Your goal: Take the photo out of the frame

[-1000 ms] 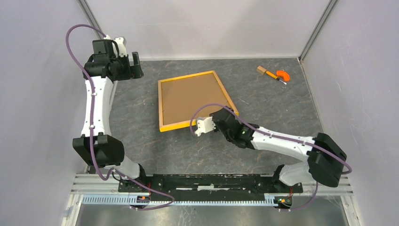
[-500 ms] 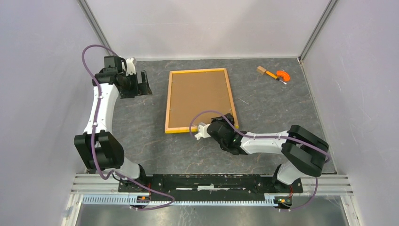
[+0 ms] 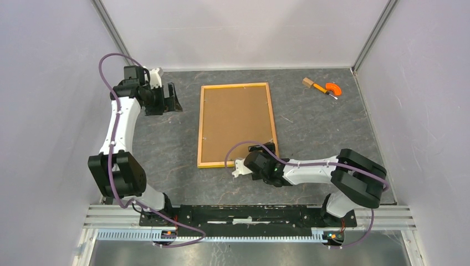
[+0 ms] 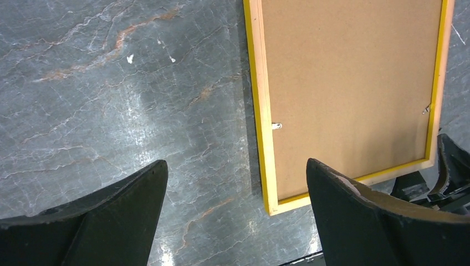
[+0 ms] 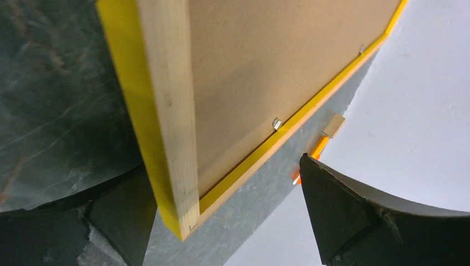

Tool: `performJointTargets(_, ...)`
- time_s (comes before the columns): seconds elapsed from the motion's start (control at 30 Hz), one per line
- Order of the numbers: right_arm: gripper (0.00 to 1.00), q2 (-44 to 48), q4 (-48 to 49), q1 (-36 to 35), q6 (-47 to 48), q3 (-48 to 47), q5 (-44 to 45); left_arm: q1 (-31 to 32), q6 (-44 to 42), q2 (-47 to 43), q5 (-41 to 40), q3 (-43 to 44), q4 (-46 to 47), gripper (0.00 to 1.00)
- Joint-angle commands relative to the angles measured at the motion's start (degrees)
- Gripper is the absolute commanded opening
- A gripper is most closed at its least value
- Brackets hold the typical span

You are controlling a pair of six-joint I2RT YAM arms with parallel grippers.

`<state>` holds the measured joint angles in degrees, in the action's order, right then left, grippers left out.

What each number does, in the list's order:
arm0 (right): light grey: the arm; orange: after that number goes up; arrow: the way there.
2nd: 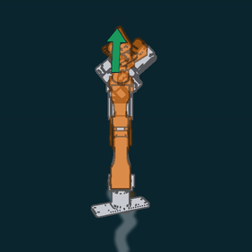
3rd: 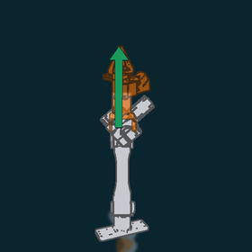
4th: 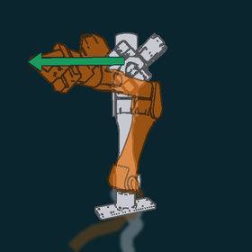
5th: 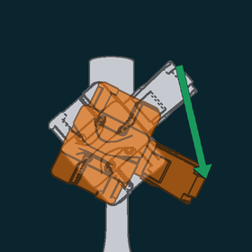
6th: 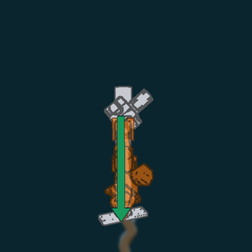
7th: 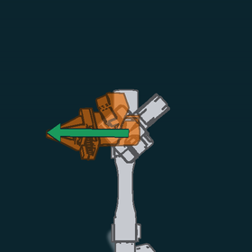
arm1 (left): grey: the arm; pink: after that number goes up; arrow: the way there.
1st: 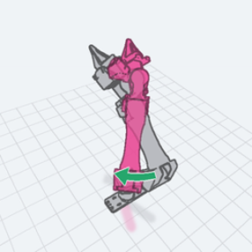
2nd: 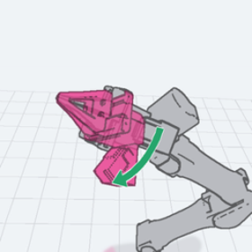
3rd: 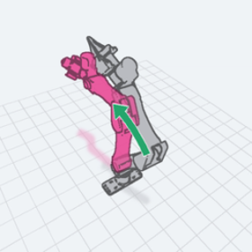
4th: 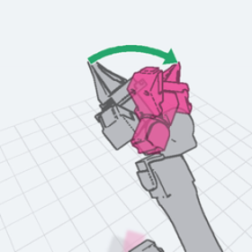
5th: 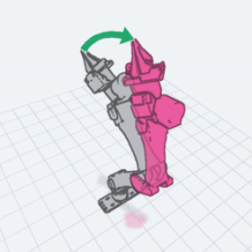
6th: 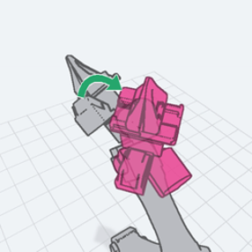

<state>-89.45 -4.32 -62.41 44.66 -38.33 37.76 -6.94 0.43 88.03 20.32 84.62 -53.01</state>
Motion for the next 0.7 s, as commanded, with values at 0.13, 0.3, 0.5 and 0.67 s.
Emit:
performJointTargets(0.13,0.98,7.30,-11.64,-0.34,-1.95,-3.40,-19.91,0.20,-2.85,0.38,3.44,0.03,1.26,1.00)
performJointTargets(0.3,0.98,12.02,-20.41,2.61,-3.10,-8.91,-41.75,0.20,-3.27,1.62,5.25,-0.91,0.98,1.00)
performJointTargets(0.5,0.98,1.16,-30.17,25.38,-14.12,-28.52,-57.97,1.43,-4.86,6.84,7.19,0.32,1.47,1.00)
performJointTargets(0.67,0.98,-13.45,-33.35,39.68,-26.42,-44.03,-64.51,4.59,-4.37,14.49,5.13,3.64,2.22,0.97)
